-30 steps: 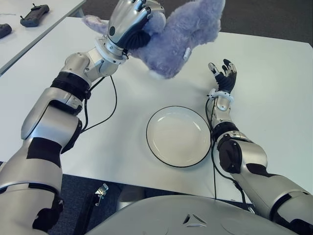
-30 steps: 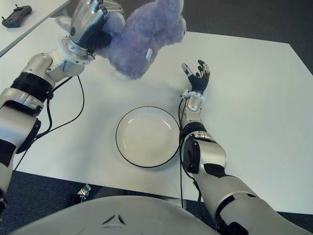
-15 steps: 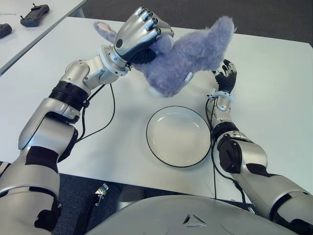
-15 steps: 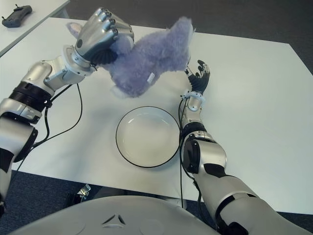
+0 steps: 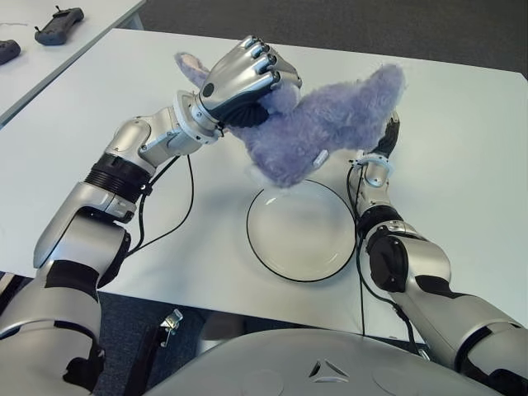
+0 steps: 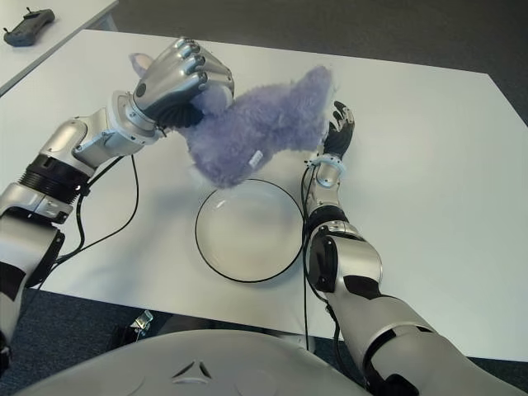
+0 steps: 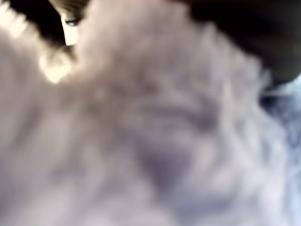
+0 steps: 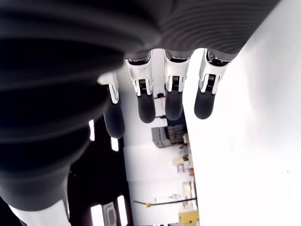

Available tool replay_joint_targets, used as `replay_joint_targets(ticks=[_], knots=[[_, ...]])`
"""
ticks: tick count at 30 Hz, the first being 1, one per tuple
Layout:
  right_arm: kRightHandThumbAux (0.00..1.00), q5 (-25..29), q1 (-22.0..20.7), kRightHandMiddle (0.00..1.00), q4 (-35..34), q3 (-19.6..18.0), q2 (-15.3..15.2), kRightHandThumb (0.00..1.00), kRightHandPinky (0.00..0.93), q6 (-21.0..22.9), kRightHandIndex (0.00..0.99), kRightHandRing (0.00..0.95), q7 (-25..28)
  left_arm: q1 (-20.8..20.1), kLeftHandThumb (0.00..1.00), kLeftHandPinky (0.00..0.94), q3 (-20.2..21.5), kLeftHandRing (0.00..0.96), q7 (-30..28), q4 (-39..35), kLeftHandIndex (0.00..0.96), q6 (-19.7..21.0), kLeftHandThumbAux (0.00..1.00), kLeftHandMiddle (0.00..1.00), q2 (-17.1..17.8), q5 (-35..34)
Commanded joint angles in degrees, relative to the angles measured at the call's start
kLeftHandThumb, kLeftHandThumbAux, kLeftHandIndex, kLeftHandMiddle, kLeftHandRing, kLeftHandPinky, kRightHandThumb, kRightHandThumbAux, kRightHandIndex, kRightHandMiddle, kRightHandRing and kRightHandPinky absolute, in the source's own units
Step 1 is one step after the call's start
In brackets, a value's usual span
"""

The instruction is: Put the doll into the plate.

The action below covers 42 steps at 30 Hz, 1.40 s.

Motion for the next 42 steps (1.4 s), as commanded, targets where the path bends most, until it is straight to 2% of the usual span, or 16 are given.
replay_joint_targets(ticks=[1,2,4,5,11,16,19,29,42], knots=[[0.744,-0.1,15.8,0.169,9.7,-0.2,4.0,0.045,0.178,10.7,0.265,0.142,-1.5,3.1,0.624,0.829,1.7,0.820,-4.2,-2.0,0.701,-2.1,0.748,0.829,-1.3,-1.9],[0.727,-0.3,15.7,0.179,9.8,-0.1,3.8,0.051,0.180,11.1,0.277,0.151,-1.7,3.2,0.561,0.788,1.8,0.803,-4.4,-2.1,0.675,-2.1,0.762,0.810,-1.4,-1.7],[0.722,-0.5,15.4,0.182,9.9,-0.1,3.4,0.054,0.180,11.8,0.281,0.153,-1.8,3.6,0.539,0.776,2.1,0.797,-4.8,-2.5,0.667,-2.1,0.768,0.804,-1.5,-1.4],[0.732,-0.6,15.3,0.178,9.9,-0.1,3.4,0.058,0.144,11.7,0.295,0.143,-2.0,4.0,0.520,0.783,2.2,0.793,-5.0,-3.0,0.662,-2.0,0.774,0.799,-1.7,-1.3],[0.757,-1.5,15.5,0.167,9.8,0.3,3.6,0.048,0.144,11.0,0.302,0.134,-3.2,5.7,0.490,0.817,3.1,0.800,-6.4,-5.0,0.678,-2.3,0.772,0.812,-2.7,-1.9],[0.738,-2.1,15.7,0.171,9.8,0.5,3.7,0.041,0.165,10.6,0.283,0.142,-3.4,6.4,0.473,0.818,3.7,0.806,-7.3,-5.9,0.688,-2.2,0.763,0.821,-3.3,-2.0],[0.732,-2.1,15.8,0.184,9.6,0.6,3.9,0.041,0.190,9.7,0.267,0.160,-3.3,6.5,0.473,0.824,3.3,0.810,-9.3,-6.1,0.693,-3.0,0.763,0.826,-3.7,-4.2],[0.752,-0.9,15.5,0.205,9.2,-0.2,4.7,0.083,0.184,8.1,0.245,0.184,-2.7,9.1,0.505,0.840,3.4,0.823,-13.9,-9.9,0.711,-3.9,0.747,0.844,-4.3,-7.9],[0.780,-1.1,15.6,0.161,9.2,0.0,4.8,0.134,0.132,9.0,0.223,0.133,-3.0,11.5,0.526,0.836,3.2,0.817,-19.6,-11.6,0.698,-4.7,0.743,0.830,-5.7,-12.2]])
